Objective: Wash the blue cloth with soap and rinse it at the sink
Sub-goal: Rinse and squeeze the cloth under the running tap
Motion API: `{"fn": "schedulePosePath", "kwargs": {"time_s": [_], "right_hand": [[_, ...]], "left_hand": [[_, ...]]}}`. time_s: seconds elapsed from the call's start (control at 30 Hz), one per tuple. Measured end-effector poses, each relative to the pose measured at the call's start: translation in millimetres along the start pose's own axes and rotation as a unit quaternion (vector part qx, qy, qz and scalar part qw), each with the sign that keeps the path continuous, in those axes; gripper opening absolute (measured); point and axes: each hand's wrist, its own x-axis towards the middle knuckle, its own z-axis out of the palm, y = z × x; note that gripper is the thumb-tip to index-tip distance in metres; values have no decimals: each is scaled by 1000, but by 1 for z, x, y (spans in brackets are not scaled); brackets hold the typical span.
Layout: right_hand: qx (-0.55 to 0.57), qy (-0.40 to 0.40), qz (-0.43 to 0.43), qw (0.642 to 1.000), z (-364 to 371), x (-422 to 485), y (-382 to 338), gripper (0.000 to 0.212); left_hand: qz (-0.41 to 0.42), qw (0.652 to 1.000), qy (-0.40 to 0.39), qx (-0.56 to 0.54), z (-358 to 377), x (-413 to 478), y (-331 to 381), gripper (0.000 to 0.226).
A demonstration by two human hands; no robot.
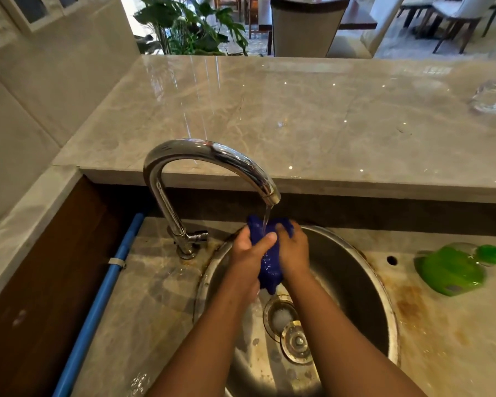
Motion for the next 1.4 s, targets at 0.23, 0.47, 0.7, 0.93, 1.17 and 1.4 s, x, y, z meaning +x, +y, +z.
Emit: {"fn": "schedulePosePath", "kwargs": {"time_s": [0.23, 0.47, 0.7, 0.93, 1.17, 1.4], "right_hand": [[198, -84, -11, 977, -18, -21, -20, 14], [92, -162, 3, 983, -24, -18, -31, 25], [209, -104, 89, 968, -28, -21, -4, 42], [82, -80, 14, 993, -21, -23, 5, 77], [44, -156, 76, 984, -15, -33, 1, 18], [-39, -104, -131, 985, -27, -41, -8, 7]], "left_hand": [[-34, 998, 39, 39, -14, 15, 8, 22], [-195, 975, -30, -99, -25, -1, 14, 29], [6, 993, -61, 96, -31, -4, 33, 26], [25, 993, 63, 101, -20, -9, 19, 26], [87, 992, 10, 96, -11, -10, 25, 25], [92, 978, -56, 181, -27, -2, 21, 50]]}}
